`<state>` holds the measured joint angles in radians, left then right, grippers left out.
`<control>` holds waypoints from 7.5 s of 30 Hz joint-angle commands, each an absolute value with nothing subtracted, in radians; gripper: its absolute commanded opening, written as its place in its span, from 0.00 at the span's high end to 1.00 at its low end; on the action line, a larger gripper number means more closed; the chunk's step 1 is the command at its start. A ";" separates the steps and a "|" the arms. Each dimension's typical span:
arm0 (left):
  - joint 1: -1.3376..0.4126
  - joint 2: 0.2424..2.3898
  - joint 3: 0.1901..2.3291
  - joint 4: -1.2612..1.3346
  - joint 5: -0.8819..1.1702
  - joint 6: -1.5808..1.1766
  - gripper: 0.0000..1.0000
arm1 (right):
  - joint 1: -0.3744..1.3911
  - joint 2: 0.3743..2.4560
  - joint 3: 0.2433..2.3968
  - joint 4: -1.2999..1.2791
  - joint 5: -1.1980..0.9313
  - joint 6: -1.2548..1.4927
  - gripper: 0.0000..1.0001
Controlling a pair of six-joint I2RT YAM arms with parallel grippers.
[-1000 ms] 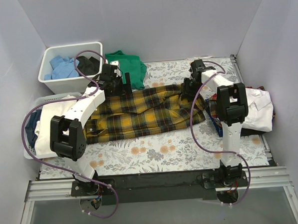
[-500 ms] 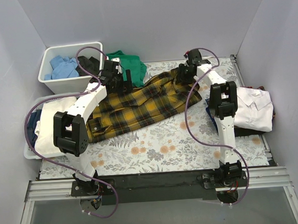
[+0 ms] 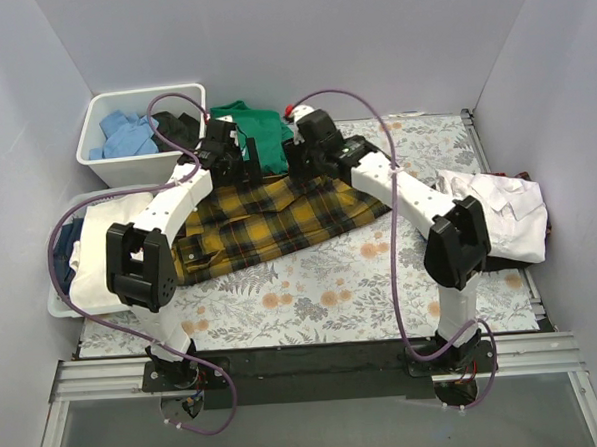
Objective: Fold and stack the long sleeve shirts
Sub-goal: Fold the shirt
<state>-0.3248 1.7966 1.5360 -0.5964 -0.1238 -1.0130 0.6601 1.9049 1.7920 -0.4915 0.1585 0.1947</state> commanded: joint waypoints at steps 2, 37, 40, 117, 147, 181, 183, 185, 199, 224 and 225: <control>-0.276 1.749 1.598 -0.725 -0.277 -1.155 0.05 | 0.689 2.042 1.816 -0.457 -0.099 0.210 0.48; -0.169 1.585 1.444 -0.660 -0.043 -1.092 0.02 | 0.859 1.832 1.086 -0.541 -0.150 0.094 0.48; -0.172 1.594 1.440 -0.638 0.069 -1.048 0.02 | 0.859 1.711 1.016 -0.626 -0.123 0.077 0.48; -0.577 2.136 2.146 -0.721 -0.106 -0.993 0.02 | 0.313 1.284 1.069 -0.641 -0.208 0.400 0.42; -0.408 1.339 1.256 -0.718 -0.002 -0.957 0.02 | 0.926 1.805 0.871 0.075 -0.195 1.017 0.16; -0.402 1.318 1.023 -0.644 0.280 -1.029 0.02 | 0.655 1.156 0.621 -0.620 0.134 0.638 0.99; -0.403 1.307 0.967 -0.625 0.404 -1.069 0.02 | 0.646 1.121 0.620 -0.617 0.109 0.614 0.96; -0.408 1.287 0.910 -0.586 0.483 -1.146 0.02 | 0.646 1.095 0.623 -0.620 0.083 0.609 0.72; -0.575 1.264 0.698 -0.477 0.525 -1.411 0.02 | 0.643 0.916 0.453 -0.630 -0.038 0.713 0.19; -0.626 1.258 0.512 -0.407 0.528 -1.586 0.21 | 0.644 0.802 0.284 -0.609 -0.270 0.739 0.26; -0.627 1.259 0.506 -0.390 0.537 -1.592 0.20 | 0.644 0.816 0.282 -0.609 -0.276 0.738 0.26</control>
